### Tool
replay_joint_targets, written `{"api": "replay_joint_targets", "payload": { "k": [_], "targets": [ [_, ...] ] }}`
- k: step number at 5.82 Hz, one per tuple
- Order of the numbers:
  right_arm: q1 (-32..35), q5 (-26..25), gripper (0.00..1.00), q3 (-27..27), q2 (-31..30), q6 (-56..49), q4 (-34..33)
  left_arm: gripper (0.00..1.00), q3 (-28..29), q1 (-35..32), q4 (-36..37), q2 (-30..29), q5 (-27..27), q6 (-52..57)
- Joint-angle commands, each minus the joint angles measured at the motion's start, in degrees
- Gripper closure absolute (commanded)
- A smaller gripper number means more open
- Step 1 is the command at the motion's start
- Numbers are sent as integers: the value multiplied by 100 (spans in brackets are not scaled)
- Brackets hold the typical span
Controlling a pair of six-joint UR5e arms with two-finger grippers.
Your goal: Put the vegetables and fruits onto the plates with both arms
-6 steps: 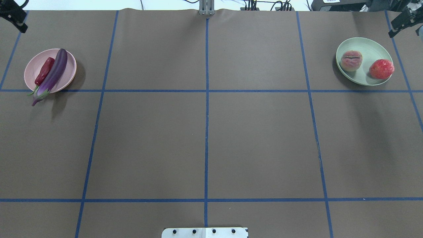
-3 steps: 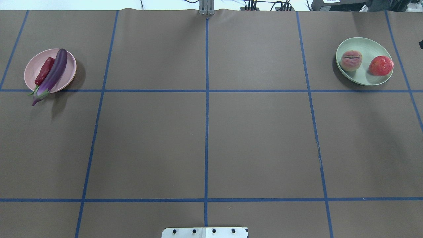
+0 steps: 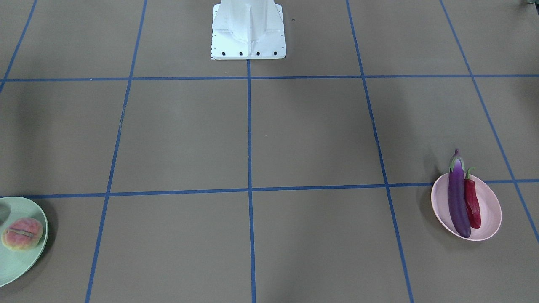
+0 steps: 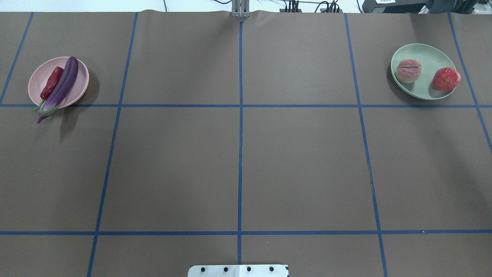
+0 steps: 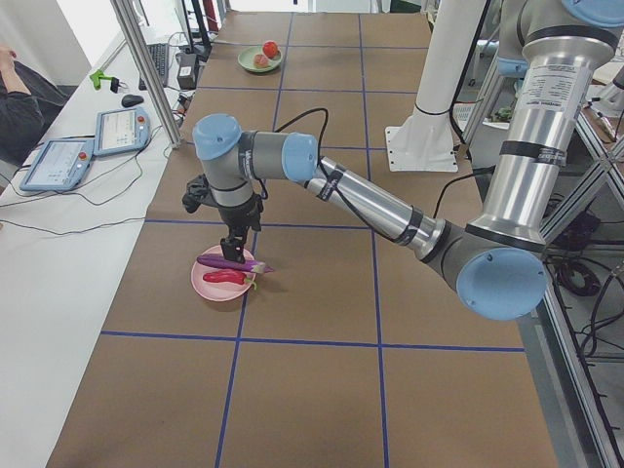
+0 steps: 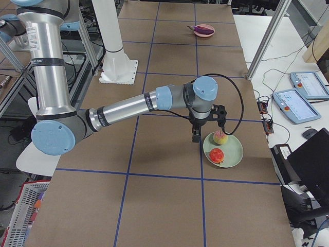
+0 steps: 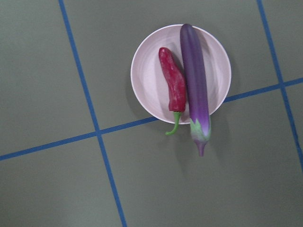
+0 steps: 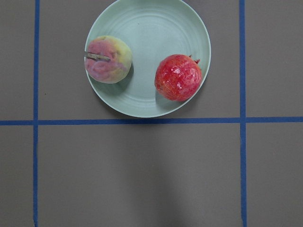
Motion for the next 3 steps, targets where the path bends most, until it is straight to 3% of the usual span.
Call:
{"api": "replay_joint_targets", "payload": {
  "k": [1, 2, 3],
  "targets": [
    [33, -174, 0, -86, -191, -16, 14, 0, 719, -279, -1263, 689, -109, 81],
    [51, -288, 0, -148, -296, -33, 5, 0, 957, -410, -2142, 929, -110, 63],
    [138, -280, 0, -148, -419, -103, 5, 0, 994, -412, -2342, 1062, -75, 141]
  ]
}}
